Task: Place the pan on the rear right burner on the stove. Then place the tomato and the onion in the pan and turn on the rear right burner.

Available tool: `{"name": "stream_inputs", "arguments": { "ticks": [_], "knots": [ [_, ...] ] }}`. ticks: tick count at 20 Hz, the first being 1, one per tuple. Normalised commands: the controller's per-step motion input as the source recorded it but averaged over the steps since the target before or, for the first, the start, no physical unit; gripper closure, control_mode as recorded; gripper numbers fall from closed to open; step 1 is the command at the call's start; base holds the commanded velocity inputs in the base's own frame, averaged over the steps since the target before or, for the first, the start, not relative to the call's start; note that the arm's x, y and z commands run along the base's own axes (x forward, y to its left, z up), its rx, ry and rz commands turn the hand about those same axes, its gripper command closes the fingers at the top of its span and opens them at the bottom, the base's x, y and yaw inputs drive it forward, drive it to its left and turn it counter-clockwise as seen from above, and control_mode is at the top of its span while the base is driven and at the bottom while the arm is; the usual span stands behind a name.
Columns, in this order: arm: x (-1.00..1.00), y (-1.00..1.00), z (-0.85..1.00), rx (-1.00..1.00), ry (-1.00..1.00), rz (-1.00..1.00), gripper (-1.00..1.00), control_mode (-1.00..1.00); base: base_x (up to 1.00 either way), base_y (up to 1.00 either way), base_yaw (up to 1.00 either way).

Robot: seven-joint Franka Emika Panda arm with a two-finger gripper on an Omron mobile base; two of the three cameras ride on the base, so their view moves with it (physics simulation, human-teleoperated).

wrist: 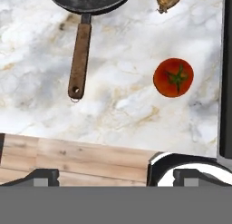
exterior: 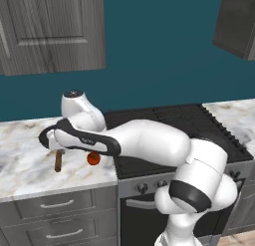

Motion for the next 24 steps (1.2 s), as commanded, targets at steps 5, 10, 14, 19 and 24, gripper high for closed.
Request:
{"name": "stream_inputs", "arguments": {
  "ticks": [5,10,14,19,24],
  "knots": [
    [0.09,0.25,-0.21,-0.02,0.00,0.00,-1.00,-1.00,0.00,0.00,0.00],
    [0.15,0.21,-0.16,-0.02,0.00,0.00,-1.00,-1.00,0.00,0.00,0.00],
    [0.19,0.14,-0.16,-0.03,0.00,0.00,-1.00,-1.00,0.00,0.00,0.00],
    [0.25,0.08,-0.15,-0.03,0.00,0.00,-1.00,-1.00,0.00,0.00,0.00],
    [0.20,0.17,-0.19,-0.02,0.00,0.00,-1.00,-1.00,0.00,0.00,0.00]
  ]
}}
